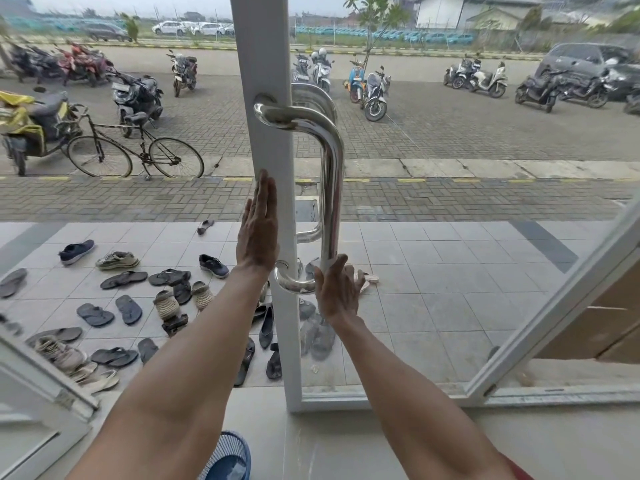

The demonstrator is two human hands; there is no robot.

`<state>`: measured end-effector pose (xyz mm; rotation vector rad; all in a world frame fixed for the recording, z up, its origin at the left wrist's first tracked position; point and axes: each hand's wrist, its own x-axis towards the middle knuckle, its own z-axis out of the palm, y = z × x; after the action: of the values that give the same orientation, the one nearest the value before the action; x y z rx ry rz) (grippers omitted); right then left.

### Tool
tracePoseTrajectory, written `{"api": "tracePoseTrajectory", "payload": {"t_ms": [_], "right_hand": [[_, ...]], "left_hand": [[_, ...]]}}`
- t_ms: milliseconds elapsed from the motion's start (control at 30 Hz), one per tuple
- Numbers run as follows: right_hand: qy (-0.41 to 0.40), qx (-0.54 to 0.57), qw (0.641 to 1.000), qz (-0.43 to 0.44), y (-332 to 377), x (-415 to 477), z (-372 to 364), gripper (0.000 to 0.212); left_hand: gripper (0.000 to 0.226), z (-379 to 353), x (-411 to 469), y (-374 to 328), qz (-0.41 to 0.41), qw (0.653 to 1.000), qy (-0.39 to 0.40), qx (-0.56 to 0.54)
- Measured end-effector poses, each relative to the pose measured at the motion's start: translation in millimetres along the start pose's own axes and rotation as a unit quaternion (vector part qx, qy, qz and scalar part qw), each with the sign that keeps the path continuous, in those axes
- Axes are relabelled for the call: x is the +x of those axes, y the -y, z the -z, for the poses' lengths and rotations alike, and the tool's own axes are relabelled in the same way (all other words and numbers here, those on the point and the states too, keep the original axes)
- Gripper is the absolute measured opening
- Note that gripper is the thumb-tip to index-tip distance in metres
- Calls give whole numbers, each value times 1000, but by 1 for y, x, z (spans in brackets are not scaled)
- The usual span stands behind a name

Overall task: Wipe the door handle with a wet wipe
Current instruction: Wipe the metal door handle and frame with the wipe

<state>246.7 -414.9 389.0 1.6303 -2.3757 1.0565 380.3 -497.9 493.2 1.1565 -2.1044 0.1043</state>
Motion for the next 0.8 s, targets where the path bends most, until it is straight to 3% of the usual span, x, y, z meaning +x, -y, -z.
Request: {"api": "tracePoseTrajectory", "payload": {"t_ms": [133, 267, 467, 800], "right_hand": [[-74, 71, 995, 13, 16, 15, 18, 26], [-193, 166, 967, 22, 54, 51, 47, 28], [-199, 213, 957, -13, 55, 46, 42, 32], [22, 185, 975, -120, 10, 13, 10, 27]], "left_hand": [[100, 0, 0, 0, 3, 1000, 1, -4], [95, -1, 1, -1, 6, 1000, -3, -13], [90, -4, 0, -2, 10, 1000, -10, -15], [101, -9, 2, 1, 7, 1000, -11, -25]]}}
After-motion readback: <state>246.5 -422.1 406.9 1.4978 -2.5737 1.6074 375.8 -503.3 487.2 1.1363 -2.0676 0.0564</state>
